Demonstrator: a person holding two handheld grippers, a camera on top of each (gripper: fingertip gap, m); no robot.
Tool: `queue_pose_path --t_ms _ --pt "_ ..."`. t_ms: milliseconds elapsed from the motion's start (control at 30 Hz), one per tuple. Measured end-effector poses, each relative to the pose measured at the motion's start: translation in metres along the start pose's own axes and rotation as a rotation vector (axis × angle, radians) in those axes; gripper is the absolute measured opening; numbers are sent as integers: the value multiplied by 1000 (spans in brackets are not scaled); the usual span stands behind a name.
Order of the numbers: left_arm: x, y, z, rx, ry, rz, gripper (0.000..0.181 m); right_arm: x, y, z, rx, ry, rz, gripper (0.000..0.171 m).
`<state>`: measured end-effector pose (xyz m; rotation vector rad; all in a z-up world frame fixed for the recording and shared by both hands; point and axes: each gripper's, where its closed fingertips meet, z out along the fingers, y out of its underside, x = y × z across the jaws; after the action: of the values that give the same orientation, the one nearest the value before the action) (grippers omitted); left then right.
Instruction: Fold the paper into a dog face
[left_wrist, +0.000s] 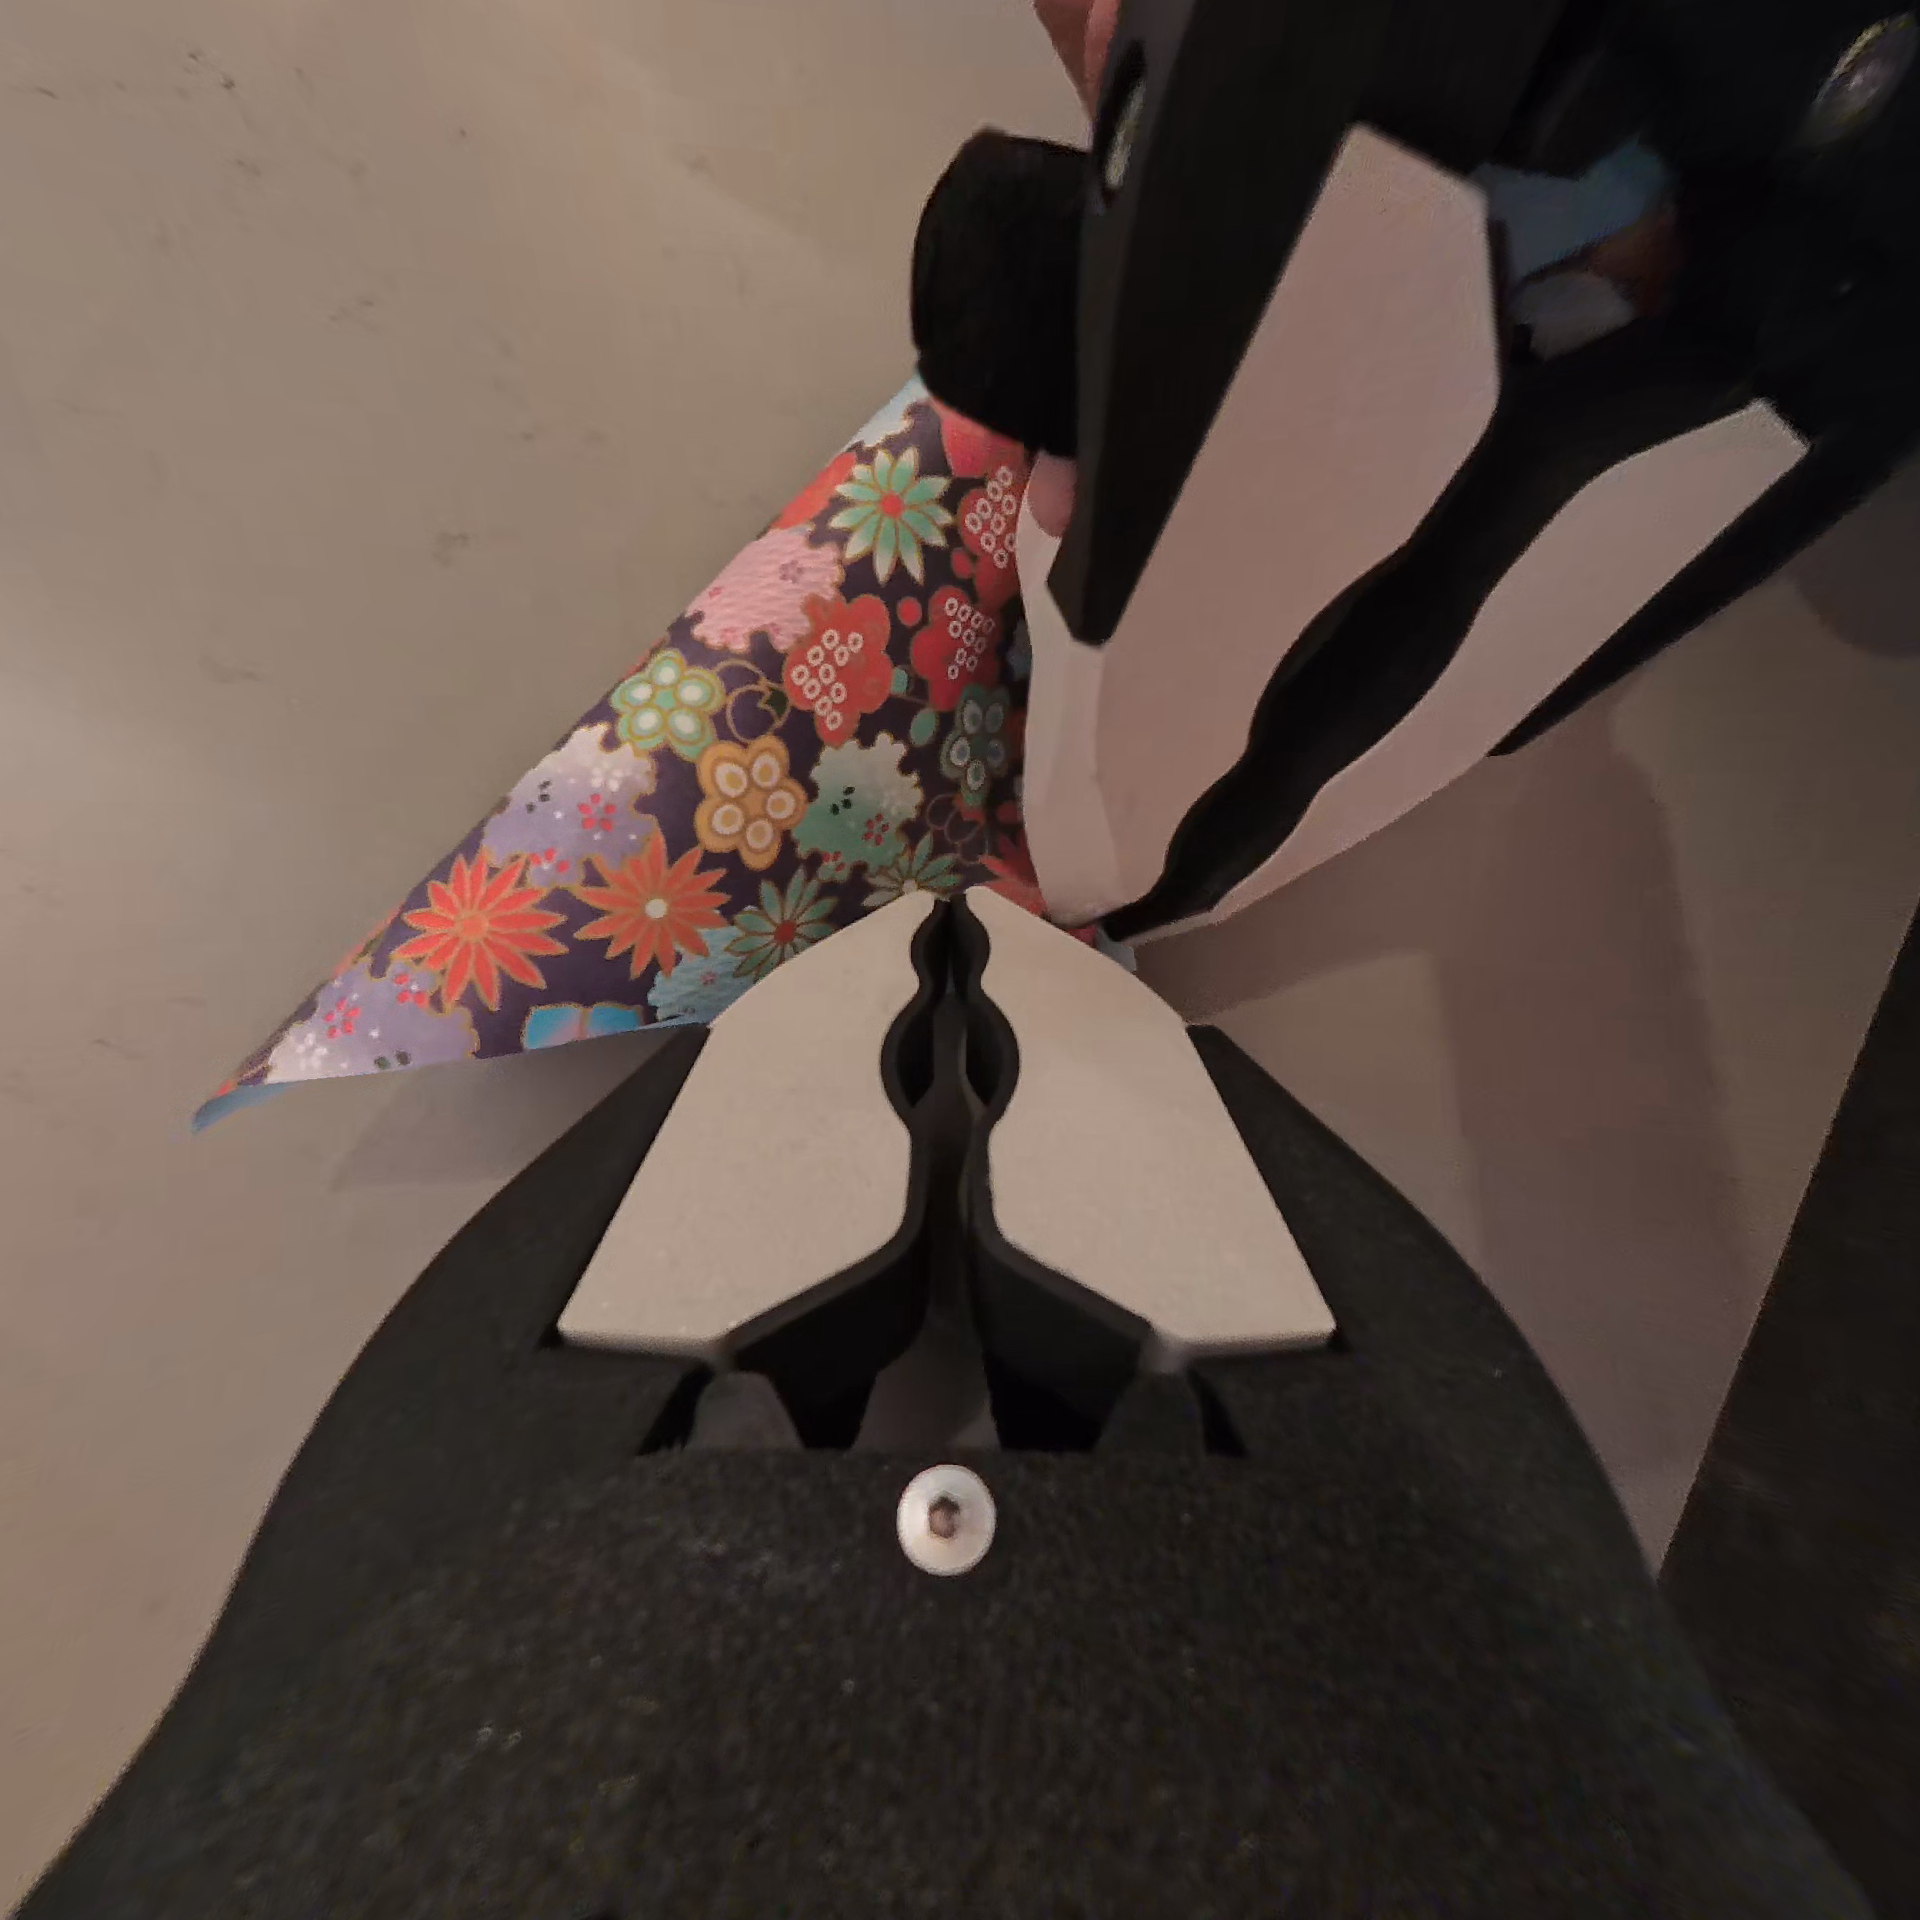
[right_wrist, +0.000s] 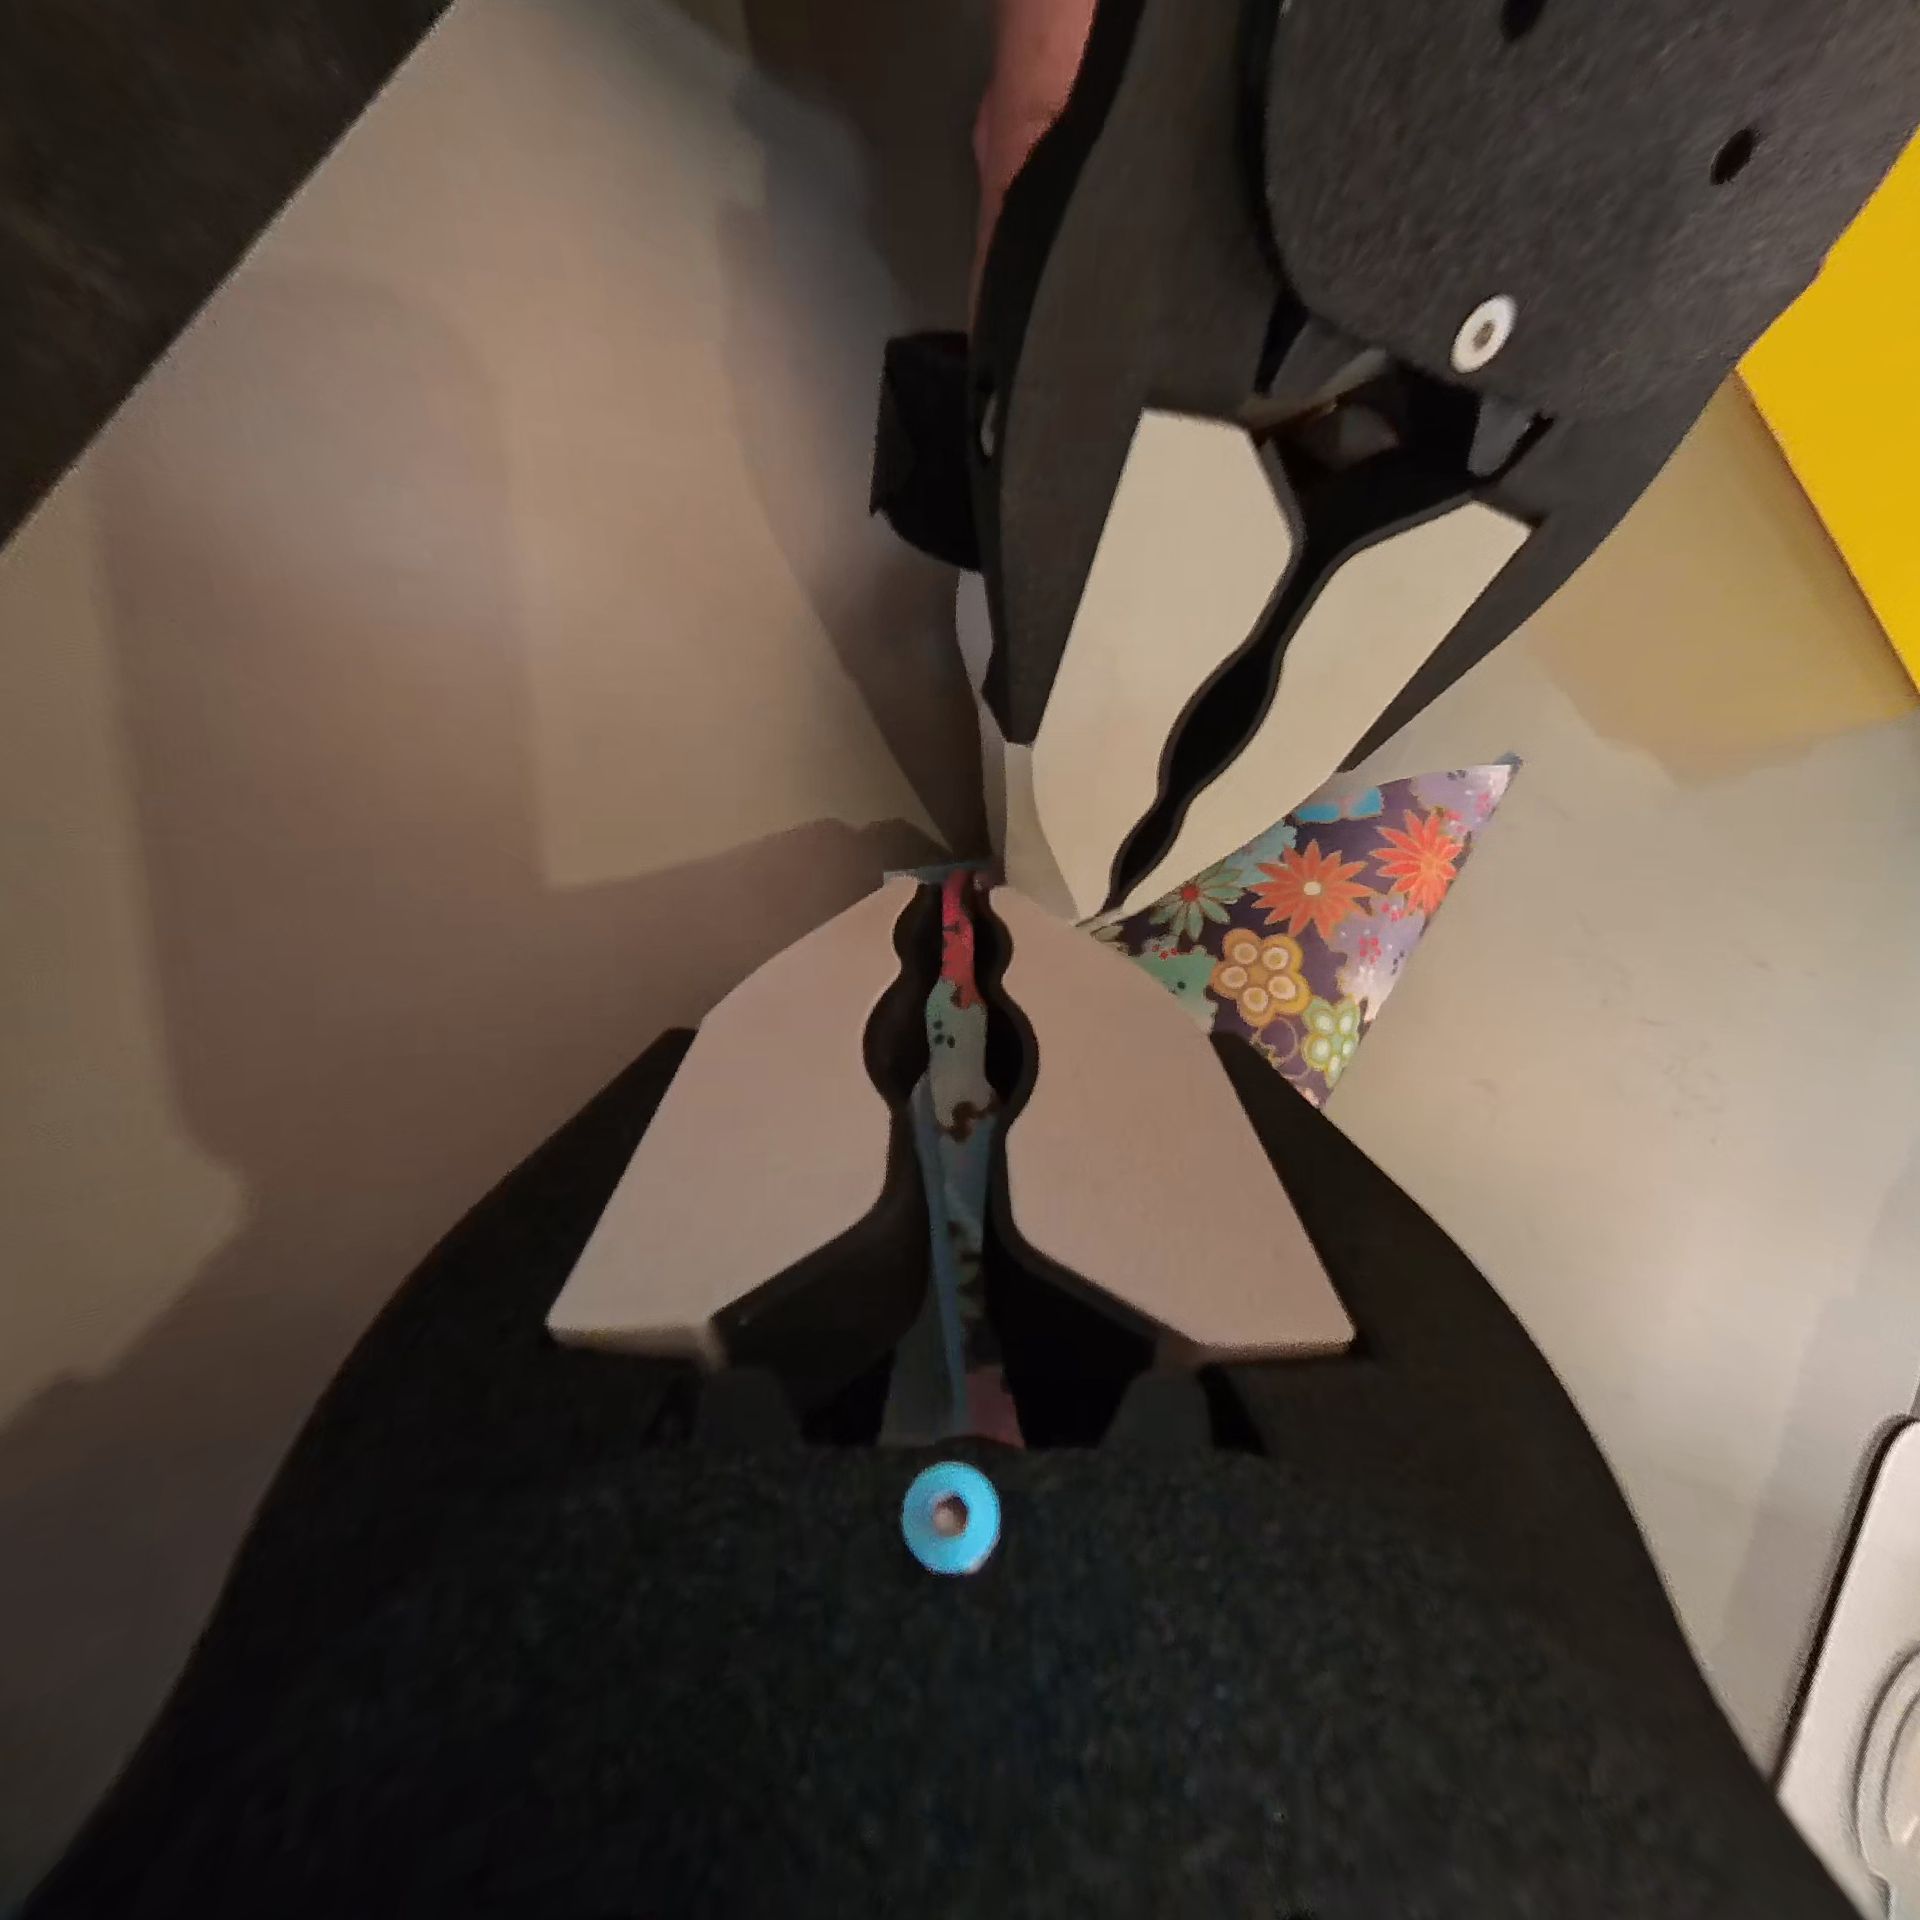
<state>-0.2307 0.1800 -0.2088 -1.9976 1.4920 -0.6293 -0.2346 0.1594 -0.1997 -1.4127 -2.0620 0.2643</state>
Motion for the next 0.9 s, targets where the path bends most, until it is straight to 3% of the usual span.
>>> queue_pose_path --t_ms 900 --pt "2 -1 -2 -7 17 -14 3 -4 3 4 -27 -5 54 0"
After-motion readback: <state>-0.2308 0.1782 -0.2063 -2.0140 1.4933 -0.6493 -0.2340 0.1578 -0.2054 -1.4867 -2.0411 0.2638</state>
